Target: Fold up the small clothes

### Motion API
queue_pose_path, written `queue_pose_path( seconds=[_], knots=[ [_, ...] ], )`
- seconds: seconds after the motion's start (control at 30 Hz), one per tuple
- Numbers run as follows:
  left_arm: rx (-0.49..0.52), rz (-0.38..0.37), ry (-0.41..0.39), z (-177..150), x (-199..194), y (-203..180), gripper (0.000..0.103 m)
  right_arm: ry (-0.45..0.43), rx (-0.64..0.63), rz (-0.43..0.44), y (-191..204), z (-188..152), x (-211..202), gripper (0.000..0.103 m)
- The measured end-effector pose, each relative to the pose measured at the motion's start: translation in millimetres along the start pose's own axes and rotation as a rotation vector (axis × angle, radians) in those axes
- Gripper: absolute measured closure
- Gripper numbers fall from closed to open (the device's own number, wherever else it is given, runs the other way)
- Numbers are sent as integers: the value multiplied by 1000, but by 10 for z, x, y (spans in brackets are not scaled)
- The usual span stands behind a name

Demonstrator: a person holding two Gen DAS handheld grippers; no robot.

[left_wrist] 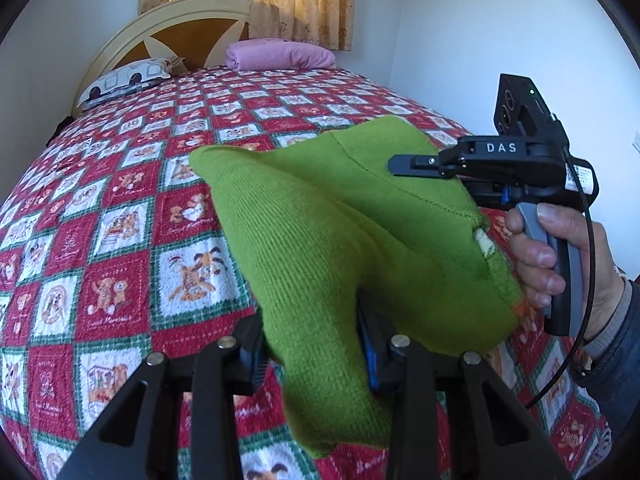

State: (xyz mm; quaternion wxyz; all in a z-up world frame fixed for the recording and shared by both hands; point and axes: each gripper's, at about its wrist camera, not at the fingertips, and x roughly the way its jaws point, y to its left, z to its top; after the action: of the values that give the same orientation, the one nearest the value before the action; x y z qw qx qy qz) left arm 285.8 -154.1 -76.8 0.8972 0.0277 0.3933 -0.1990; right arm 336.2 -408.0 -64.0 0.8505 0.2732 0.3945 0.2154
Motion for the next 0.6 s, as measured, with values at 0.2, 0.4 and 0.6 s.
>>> queue_pose_path(
  seconds=[0.2, 0.4, 0.6],
  knots=[
    [4, 5, -1, -69, -138, 35, 65, 1, -3, 13, 109, -124, -11, 77],
    [-9, 15, -12, -193, -345, 143, 65, 3, -13, 43, 300, -262, 2, 77],
    [-32, 38, -19, -348, -527, 292, 65, 16, -33, 74, 555, -406, 91, 78]
  ],
)
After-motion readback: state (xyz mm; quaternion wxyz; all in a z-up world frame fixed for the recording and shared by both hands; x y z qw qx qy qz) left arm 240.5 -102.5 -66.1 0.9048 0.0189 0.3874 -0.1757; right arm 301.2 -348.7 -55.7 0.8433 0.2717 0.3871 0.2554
